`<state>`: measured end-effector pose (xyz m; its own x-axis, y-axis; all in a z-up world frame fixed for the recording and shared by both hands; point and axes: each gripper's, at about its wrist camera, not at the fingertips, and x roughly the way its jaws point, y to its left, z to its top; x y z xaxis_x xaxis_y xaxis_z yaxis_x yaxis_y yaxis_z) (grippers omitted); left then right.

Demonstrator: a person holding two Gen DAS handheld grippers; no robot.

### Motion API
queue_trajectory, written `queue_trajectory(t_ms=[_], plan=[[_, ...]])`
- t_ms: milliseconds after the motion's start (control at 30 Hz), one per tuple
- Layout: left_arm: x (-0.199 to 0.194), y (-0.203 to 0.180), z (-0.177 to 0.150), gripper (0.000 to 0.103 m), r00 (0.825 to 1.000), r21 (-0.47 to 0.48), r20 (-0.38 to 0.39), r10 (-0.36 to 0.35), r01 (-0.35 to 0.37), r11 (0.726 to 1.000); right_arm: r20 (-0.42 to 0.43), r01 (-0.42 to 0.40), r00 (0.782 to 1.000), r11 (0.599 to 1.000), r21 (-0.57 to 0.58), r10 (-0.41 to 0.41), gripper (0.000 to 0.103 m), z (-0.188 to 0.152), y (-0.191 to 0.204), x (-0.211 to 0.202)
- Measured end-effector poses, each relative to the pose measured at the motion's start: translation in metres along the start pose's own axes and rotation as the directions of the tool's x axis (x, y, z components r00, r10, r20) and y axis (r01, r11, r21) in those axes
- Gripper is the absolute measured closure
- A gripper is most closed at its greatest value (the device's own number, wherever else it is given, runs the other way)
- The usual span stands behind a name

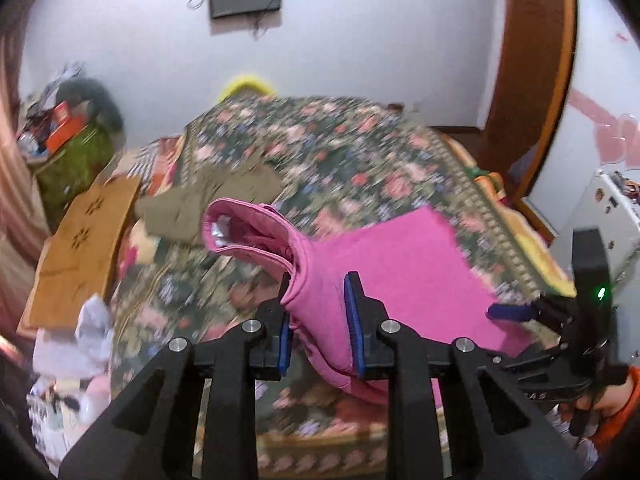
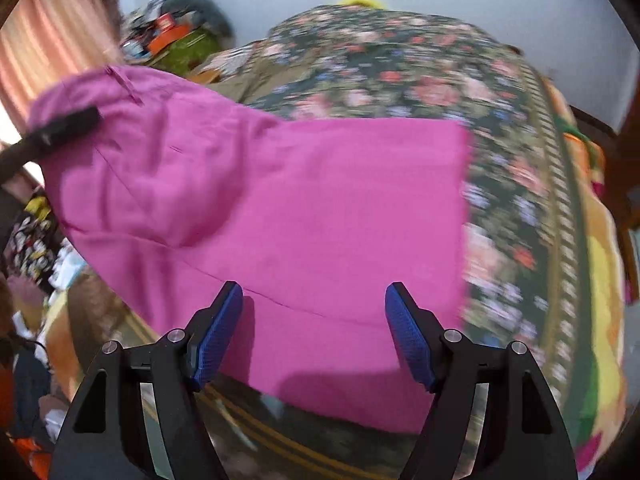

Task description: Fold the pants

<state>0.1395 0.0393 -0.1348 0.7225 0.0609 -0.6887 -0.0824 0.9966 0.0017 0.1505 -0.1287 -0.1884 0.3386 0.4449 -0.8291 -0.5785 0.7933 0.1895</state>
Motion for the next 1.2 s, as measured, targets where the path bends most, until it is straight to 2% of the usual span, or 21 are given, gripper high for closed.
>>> queue_trajectory(t_ms=[167,333,467,567,767,867,900,967,1000,1033,1133,1200], plan=[[0.007,-0.036,0.020,0.082,0.998,0.041,0.015,-0.059,0.058,0.997,0.009,0.073,0.997,0.993,0.090,-0.074,0.033,-0.018,-0.038,-0.013],[0.028,-0.072,0.028,0.084,0.987,0.061,-0.042,-0.153,0.155,0.986,-0.003,0.090,0.996,0.986,0.141,-0.090,0.033,-0.033,-0.056,-0.011],[0.053,-0.095,0.031,0.086,0.961,0.041,-0.128,-0.246,0.253,0.967,0.028,0.064,0.997,0.979,0.191,-0.071,0.033,-0.040,-0.067,-0.018],[0.076,-0.111,0.026,0.087,0.930,0.006,-0.207,-0.305,0.312,0.950,0.054,0.069,0.995,0.975,0.211,-0.082,0.033,-0.044,-0.073,-0.029],[0.110,-0.129,0.008,0.087,0.873,-0.044,-0.326,-0.363,0.370,0.928,0.090,0.066,0.992,0.970,0.233,-0.089,0.033,-0.048,-0.080,-0.046],[0.115,-0.133,0.001,0.087,0.852,-0.054,-0.367,-0.373,0.380,0.923,0.099,0.061,0.991,0.970,0.233,-0.086,0.033,-0.049,-0.079,-0.050],[0.114,-0.134,0.000,0.083,0.848,-0.045,-0.373,-0.375,0.387,0.921,0.100,0.059,0.991,0.971,0.233,-0.084,0.033,-0.049,-0.078,-0.050],[0.113,-0.135,-0.001,0.065,0.843,-0.025,-0.387,-0.375,0.396,0.918,0.099,0.060,0.991,0.971,0.230,-0.085,0.033,-0.049,-0.076,-0.050],[0.112,-0.134,-0.001,0.048,0.842,-0.023,-0.389,-0.374,0.397,0.917,0.098,0.065,0.991,0.971,0.228,-0.089,0.033,-0.048,-0.074,-0.050],[0.107,-0.130,0.000,0.040,0.846,-0.022,-0.378,-0.375,0.397,0.918,0.098,0.066,0.991,0.972,0.227,-0.090,0.033,-0.048,-0.073,-0.050],[0.098,-0.116,0.009,0.039,0.868,-0.006,-0.337,-0.365,0.386,0.922,0.100,0.062,0.991,0.972,0.228,-0.087,0.033,-0.043,-0.068,-0.050],[0.090,-0.104,0.017,0.037,0.898,0.016,-0.298,-0.323,0.343,0.939,0.105,0.052,0.991,0.972,0.227,-0.077,0.033,-0.040,-0.065,-0.050]])
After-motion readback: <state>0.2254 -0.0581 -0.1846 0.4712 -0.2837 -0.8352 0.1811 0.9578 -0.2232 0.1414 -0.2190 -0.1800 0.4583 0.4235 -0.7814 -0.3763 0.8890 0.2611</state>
